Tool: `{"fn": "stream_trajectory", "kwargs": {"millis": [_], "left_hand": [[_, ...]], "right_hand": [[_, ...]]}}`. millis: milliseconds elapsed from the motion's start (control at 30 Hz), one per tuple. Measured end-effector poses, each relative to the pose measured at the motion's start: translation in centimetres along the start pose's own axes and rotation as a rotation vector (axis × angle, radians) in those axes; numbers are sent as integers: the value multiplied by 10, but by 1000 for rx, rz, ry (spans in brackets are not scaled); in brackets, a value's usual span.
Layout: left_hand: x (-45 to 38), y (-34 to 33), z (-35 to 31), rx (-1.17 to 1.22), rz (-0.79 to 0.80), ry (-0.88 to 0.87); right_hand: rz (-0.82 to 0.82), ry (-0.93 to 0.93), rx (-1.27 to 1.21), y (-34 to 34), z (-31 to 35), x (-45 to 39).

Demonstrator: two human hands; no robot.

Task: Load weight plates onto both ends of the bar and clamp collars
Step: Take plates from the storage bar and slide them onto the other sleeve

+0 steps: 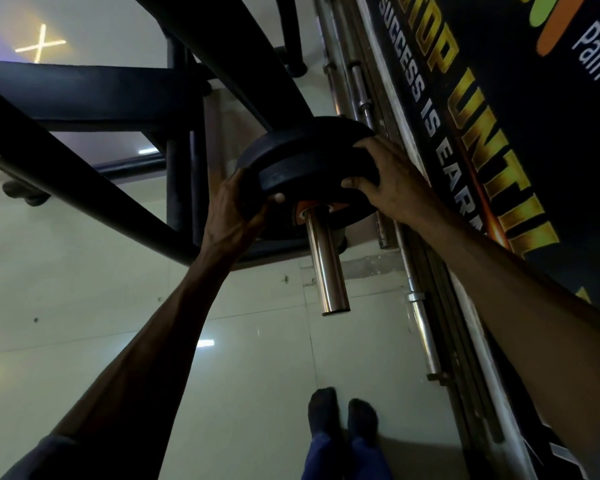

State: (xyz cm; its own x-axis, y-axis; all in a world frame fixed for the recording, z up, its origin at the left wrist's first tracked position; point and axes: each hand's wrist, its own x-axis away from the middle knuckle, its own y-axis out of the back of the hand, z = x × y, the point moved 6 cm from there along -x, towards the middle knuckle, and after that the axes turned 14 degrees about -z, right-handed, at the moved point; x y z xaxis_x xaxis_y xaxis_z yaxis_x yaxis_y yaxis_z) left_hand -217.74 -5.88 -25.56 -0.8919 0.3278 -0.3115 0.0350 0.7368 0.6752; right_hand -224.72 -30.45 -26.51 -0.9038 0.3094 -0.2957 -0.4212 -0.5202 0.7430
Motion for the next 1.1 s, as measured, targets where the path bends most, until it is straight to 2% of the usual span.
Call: {"fn": "stream_trajectory", "kwargs": {"millis": [267, 433, 567, 700, 867, 1100], "left_hand": [[38, 8, -7, -12, 21, -13], [101, 23, -19, 32, 40, 23], [154, 38, -33, 81, -5, 48], [198, 52, -45, 74, 52, 97], [259, 95, -63, 113, 53, 143], [340, 200, -91, 128, -93, 230]], "right_hand": [[-39, 13, -13, 10, 3, 49], [-52, -26, -36, 27, 16, 113], [-86, -65, -62, 41, 36, 171], [-115, -100, -95, 58, 52, 223], [-139, -95, -89, 82, 91, 285], [-112, -31, -152, 118, 186, 340]]}}
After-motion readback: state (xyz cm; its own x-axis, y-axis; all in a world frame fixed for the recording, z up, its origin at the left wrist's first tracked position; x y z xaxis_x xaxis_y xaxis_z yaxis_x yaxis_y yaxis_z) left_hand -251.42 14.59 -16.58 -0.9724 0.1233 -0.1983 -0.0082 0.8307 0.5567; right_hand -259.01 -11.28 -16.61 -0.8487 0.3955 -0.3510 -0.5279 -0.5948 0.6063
